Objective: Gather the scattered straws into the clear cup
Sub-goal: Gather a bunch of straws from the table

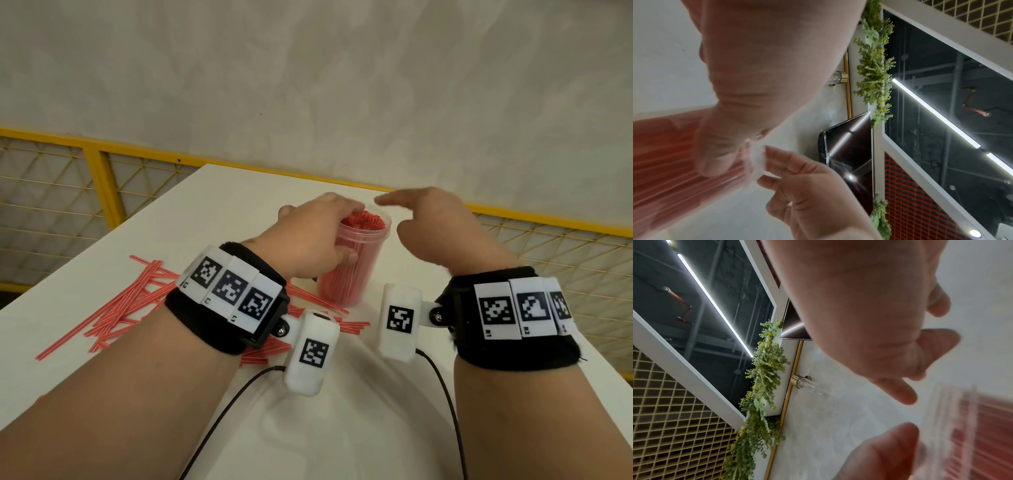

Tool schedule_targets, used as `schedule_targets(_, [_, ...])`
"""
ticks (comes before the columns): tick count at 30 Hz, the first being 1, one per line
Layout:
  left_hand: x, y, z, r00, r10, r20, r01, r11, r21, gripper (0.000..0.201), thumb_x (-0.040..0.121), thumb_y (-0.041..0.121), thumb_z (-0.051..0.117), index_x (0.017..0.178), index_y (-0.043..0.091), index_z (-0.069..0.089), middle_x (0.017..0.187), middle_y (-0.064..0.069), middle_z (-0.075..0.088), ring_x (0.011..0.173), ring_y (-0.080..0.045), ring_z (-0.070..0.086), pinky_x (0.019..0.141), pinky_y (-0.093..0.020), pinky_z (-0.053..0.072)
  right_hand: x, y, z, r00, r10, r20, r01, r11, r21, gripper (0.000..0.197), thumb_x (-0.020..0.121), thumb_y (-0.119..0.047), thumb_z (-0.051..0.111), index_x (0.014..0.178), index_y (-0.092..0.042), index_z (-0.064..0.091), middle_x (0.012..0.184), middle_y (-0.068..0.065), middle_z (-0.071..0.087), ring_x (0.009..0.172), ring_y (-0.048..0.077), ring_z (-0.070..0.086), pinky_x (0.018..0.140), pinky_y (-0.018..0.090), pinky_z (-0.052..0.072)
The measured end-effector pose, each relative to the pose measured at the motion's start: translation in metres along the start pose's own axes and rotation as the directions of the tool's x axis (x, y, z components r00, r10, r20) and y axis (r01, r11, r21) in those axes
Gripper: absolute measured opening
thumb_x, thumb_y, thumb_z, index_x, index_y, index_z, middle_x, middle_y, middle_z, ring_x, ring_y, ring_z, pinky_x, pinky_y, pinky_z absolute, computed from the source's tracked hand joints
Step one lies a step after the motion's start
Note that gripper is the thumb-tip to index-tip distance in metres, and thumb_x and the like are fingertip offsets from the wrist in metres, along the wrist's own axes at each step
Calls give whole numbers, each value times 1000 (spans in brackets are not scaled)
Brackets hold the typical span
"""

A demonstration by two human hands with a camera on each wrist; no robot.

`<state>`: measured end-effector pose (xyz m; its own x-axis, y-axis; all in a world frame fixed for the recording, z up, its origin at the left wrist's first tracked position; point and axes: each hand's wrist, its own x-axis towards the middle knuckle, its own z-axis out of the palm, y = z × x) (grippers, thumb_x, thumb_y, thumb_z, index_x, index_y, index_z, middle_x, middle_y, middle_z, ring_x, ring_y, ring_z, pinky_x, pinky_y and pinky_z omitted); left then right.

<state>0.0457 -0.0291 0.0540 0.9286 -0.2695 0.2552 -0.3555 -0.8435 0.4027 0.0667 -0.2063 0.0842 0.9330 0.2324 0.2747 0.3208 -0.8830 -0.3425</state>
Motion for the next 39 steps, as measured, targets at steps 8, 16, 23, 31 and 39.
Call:
schedule_targets(8, [-12,-16,-34,999,-7,-51,10,999,44,22,92,6,55,101,25,62,105,4,58,84,-9,55,67,-17,36,-31,-34,-8,960,-194,-203,226,962,151,28,72,-3,52,72,-26,68,59,-21,54,56,-11,51,52,4,38])
schedule_targets(16, [-83,-58,-29,943,-80,324,21,983,181,46,78,31,79,117,27,57,103,13,53,72,7,50,59,-4,37,-52,-60,55,882,-353,311,384,922,-41,28,79,-10,58,102,-20,70,101,-5,69,92,14,62,77,20,45])
schedule_targets(23, [-128,-92,-47,818,-323,476,147,917,370,94,48,48,93,125,37,40,108,12,44,95,-9,51,82,-29,45,-57,-70,80,765,-341,546,399,917,13,56,73,-38,80,121,-27,54,117,-2,60,90,13,62,75,27,48])
schedule_targets(31, [-144,-102,-40,732,-456,506,192,851,489,87,54,36,92,123,29,41,113,0,57,96,-23,63,85,-41,54,-61,-91,94,732,-316,604,463,881,-100,55,73,-34,80,120,-20,55,99,-6,52,90,16,51,73,25,38])
schedule_targets(39, [-136,-95,-27,763,-310,567,180,945,274,57,64,11,88,107,29,54,96,6,55,67,-2,53,48,-14,45,-68,-73,89,766,-291,573,421,901,-105,29,71,-5,76,91,-24,68,84,-11,61,84,13,60,69,24,48])
